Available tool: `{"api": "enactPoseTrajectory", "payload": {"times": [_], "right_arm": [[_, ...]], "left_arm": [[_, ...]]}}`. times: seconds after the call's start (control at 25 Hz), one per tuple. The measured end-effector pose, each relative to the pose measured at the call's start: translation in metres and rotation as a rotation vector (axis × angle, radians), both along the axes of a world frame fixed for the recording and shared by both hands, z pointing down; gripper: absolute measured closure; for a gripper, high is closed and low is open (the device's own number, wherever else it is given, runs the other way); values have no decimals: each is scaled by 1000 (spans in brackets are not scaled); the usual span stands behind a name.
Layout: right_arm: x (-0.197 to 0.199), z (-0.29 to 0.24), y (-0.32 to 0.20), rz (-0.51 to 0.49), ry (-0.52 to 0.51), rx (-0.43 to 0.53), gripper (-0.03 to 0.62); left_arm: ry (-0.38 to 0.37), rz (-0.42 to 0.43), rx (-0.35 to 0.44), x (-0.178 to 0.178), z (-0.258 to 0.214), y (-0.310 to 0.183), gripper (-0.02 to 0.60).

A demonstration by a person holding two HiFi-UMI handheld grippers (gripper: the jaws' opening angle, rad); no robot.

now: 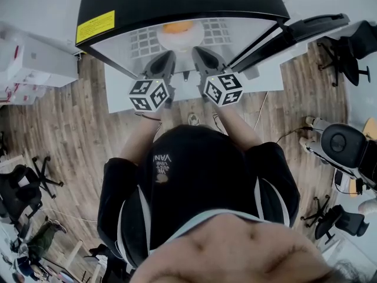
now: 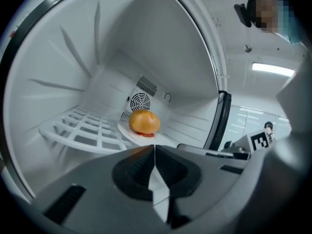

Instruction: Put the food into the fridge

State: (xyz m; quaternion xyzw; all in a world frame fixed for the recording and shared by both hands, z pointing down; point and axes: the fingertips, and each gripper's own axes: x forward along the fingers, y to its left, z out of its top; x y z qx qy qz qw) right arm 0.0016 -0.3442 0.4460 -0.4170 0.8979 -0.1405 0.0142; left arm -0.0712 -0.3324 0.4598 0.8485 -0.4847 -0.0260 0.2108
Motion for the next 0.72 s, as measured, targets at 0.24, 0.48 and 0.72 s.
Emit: {"api": "enactPoseTrajectory", "payload": {"times": [0.24,0.48,0.72], "right_arm": [[-1,-1,-6,-6,-1,0,582],[-2,0,-11,-10,1,4,582],[-2,0,-13,-15,3,6,582]], "left_arm": [[3,-6,0,-1,-1,-5,561],[3,-11,1,-2,-1,-10,561],[-6,-10,1,-2,-1,-12,561]]}}
